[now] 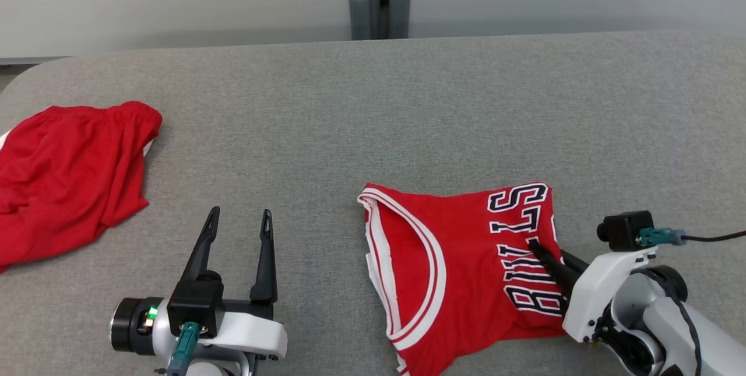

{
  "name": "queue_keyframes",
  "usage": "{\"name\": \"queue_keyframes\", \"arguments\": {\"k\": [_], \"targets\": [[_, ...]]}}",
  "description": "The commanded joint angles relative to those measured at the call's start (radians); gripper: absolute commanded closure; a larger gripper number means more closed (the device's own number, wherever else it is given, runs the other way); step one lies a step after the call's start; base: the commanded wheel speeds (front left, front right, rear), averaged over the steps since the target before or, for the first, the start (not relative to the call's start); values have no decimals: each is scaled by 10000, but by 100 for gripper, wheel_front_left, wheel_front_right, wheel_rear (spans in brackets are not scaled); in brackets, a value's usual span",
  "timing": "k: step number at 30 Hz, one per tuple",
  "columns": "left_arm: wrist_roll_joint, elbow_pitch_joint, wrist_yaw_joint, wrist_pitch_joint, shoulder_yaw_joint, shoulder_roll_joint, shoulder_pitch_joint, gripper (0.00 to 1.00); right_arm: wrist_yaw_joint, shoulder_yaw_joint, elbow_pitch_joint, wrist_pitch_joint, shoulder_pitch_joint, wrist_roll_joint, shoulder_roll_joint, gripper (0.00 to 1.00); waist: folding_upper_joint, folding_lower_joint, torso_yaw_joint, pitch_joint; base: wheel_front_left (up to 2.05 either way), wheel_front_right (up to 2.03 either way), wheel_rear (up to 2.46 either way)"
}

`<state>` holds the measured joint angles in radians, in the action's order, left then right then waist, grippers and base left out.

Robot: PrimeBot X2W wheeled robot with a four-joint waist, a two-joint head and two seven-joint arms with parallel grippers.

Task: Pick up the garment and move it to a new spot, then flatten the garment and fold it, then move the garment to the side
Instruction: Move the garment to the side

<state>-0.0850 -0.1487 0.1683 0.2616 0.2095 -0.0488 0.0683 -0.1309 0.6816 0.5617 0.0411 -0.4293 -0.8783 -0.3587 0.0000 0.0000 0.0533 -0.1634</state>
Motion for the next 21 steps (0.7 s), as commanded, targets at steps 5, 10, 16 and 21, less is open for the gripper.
{"name": "queue_keyframes", "arguments": {"k": [5, 10, 16, 21], "targets": [[13, 108, 10, 36, -71, -33, 436, 0, 1, 321, 49, -148, -760, 532, -842, 100, 0, 0, -653, -518, 0, 0, 0], [131, 116, -52, 36, -49, -34, 954, 0, 1, 342, 34, -244, -1469, 769, -1893, 100, 0, 0, -1031, -1261, 0, 0, 0], [265, 185, -97, 36, 82, -35, 1729, 0, 1, -27, 35, -397, -2191, 978, -3276, 100, 0, 0, -1229, -2319, 0, 0, 0], [396, 258, -161, 36, 300, -38, 2347, 0, 1, -525, 63, -528, -2728, 1262, -4288, 100, 0, 0, -1295, -3206, 0, 0, 0]]}}
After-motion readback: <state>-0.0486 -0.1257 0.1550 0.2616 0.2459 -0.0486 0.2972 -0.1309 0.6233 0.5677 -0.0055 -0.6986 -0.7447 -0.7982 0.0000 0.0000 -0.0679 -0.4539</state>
